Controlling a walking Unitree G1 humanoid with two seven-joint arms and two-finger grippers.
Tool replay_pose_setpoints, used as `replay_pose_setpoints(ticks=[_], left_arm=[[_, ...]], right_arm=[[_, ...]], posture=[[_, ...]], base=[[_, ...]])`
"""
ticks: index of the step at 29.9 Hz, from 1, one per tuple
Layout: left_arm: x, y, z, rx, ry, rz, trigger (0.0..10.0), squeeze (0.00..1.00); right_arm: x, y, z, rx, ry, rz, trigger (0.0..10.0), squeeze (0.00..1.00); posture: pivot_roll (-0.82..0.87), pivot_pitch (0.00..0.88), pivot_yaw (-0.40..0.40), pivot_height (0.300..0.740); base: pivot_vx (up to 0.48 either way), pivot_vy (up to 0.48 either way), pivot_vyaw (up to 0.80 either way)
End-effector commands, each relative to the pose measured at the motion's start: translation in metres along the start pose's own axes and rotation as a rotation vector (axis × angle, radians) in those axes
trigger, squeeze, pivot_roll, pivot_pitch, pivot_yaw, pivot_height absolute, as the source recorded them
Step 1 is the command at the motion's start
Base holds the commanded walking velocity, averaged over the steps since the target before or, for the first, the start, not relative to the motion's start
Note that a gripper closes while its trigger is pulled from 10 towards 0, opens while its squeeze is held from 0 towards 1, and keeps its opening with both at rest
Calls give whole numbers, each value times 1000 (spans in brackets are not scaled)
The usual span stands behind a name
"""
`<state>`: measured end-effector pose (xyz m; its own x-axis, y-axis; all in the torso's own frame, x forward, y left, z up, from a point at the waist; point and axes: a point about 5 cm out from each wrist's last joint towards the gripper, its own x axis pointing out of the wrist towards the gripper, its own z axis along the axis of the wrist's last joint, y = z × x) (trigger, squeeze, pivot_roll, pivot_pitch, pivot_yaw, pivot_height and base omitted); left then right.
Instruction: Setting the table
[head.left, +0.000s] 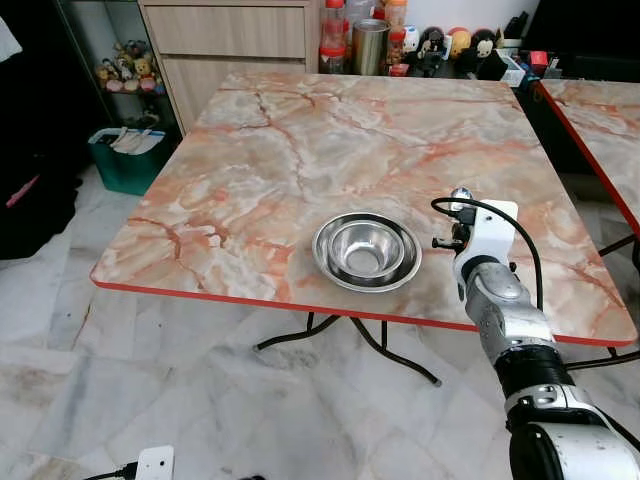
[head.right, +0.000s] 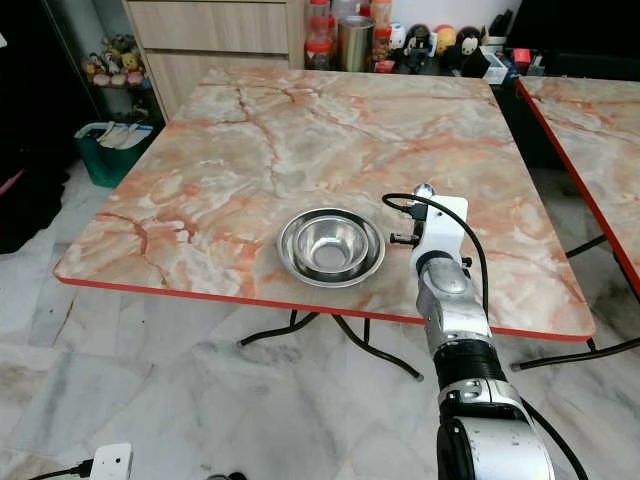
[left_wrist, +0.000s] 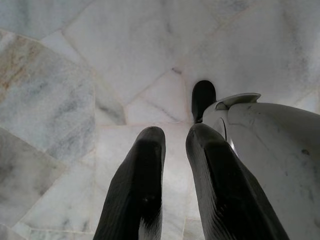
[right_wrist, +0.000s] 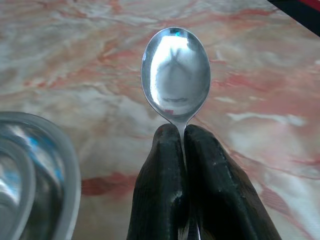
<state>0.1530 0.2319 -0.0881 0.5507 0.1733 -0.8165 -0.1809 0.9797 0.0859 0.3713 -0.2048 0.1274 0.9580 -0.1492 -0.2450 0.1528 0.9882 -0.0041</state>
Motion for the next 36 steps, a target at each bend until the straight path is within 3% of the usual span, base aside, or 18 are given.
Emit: replay_pose_setpoints(ticks=[1, 14, 36], left_arm=[[-1, 2, -6, 12, 29, -2, 10000, 0], [-1, 2, -5, 15, 28, 5, 10000, 0], [-1, 3, -4, 44, 27, 7, 10000, 0]], right_arm=[[1, -11, -5, -3, 22, -23, 10000, 0], [4, -11, -13, -18, 43, 47, 10000, 0], [9, -17, -14, -4, 40, 31, 10000, 0]], posture=[[16, 103, 6, 736], [22, 112, 5, 736], [27, 122, 10, 736]], base=[[0, 0, 0], [0, 0, 0], [0, 0, 0]])
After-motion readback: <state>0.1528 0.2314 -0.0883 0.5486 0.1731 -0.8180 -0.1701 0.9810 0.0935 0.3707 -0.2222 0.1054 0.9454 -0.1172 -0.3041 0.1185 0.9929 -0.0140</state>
